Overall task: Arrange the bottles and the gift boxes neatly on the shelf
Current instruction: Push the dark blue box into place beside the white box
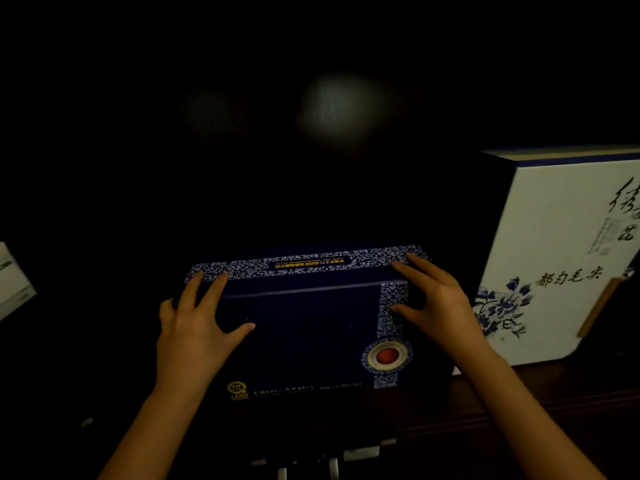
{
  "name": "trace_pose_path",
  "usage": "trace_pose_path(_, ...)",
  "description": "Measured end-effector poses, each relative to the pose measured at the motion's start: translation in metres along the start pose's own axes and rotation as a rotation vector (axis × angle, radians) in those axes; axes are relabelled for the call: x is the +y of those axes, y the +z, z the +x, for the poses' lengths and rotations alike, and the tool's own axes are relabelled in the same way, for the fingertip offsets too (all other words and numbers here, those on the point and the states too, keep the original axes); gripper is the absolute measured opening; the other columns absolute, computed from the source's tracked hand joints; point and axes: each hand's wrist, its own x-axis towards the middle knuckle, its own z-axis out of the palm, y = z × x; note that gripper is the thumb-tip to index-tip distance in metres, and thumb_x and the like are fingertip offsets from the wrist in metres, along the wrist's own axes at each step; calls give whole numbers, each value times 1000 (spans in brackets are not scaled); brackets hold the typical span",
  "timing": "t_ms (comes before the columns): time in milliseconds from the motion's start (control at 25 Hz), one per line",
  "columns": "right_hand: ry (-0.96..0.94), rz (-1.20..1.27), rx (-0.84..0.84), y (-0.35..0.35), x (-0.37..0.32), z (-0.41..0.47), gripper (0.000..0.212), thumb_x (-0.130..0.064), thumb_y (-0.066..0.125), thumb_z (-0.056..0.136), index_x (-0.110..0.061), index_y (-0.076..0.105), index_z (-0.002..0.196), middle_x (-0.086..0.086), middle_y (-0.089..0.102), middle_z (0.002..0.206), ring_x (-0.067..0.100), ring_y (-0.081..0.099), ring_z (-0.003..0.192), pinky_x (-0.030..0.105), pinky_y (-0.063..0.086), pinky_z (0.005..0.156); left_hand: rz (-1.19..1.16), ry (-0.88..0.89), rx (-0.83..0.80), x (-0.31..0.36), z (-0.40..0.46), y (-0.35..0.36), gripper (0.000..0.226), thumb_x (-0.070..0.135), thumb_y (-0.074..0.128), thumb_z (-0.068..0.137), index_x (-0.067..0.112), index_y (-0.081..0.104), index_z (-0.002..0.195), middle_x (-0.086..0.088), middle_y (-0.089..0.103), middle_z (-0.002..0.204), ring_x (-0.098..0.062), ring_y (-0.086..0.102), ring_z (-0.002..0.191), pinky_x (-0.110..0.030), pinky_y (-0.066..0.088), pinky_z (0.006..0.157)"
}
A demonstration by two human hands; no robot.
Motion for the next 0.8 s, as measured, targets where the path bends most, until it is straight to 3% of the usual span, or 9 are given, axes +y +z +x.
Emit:
trace_pose_path(400, -23, -40, -11, 5, 7, 7, 70, -22, 75, 73, -23, 42, 134, 9, 37, 146, 35, 34, 133, 51, 32, 109, 33, -8, -31, 0, 4, 3, 89, 42, 82, 58, 28, 40, 136, -11, 34, 149, -48, 28, 128, -59, 46, 87)
trace_pose_path(600, -15, -113, -50, -1, 4, 1, 69, -32, 66, 80, -30, 30, 139, 2, 26, 152, 32, 26, 137, 49, 33, 109, 52, -27, -82, 5, 4, 0, 90, 45, 77, 64, 30, 31, 140, -10, 24, 153, -46, 18, 133, -60, 44, 91)
trace_pose_path(800, -10, -214, -89, -15, -1, -13, 69, -37, 59, 85, -29, 22, 142, 3, 18, 155, 30, 19, 139, 48, 33, 108, 214, -31, -102, 21, -4, 2, 90, 50, 66, 73, 25, 17, 144, -12, 10, 156, -37, -3, 142, -68, 21, 104)
